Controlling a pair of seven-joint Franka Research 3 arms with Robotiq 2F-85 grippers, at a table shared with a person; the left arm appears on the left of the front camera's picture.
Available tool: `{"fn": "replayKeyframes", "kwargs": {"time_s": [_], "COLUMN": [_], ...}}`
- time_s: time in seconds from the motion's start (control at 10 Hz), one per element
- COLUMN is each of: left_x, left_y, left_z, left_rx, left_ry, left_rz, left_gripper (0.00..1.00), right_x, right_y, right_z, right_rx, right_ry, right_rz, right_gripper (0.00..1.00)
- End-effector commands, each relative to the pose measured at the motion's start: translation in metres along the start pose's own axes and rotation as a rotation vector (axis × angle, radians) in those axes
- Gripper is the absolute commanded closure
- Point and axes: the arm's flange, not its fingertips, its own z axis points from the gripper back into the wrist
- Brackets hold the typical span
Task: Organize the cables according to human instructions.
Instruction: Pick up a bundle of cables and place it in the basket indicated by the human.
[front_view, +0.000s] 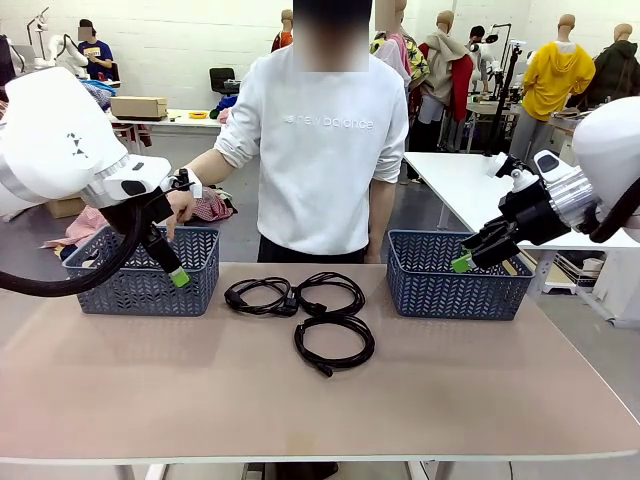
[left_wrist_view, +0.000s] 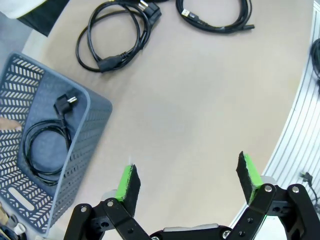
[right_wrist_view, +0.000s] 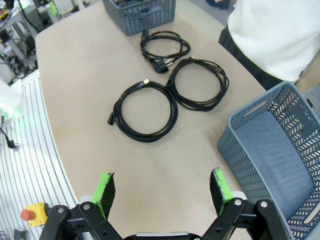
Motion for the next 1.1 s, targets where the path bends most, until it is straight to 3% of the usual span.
{"fn": "replayKeyframes", "kwargs": {"time_s": [0.0, 0.2, 0.6, 1.0], "left_x": [0.016, 0.057, 0.130, 0.160], "left_y": [0.000, 0.001, 0.009, 0.029], "left_z": [-0.004, -0.022, -0.076, -0.133], "left_rx": [0.054, 0.126, 0.155, 0.097], "left_ry": [0.041, 0.100, 0.175, 0.267], "left_rz": [-0.039, -0.156, -0.384, -0.424], "left_gripper": [0.00, 0.00, 0.00, 0.00], "right_x": [0.001, 0.001, 0.001, 0.001], "right_y": [-0.003, -0.003, -0.003, -0.003], "right_z": [-0.001, -0.001, -0.001, -0.001], "right_rx": [0.014, 0.014, 0.014, 0.014], "right_ry": [-0.034, -0.034, -0.034, -0.034], "right_rz": [0.021, 0.021, 0.021, 0.021], "right_gripper": [0.00, 0.00, 0.00, 0.00]}}
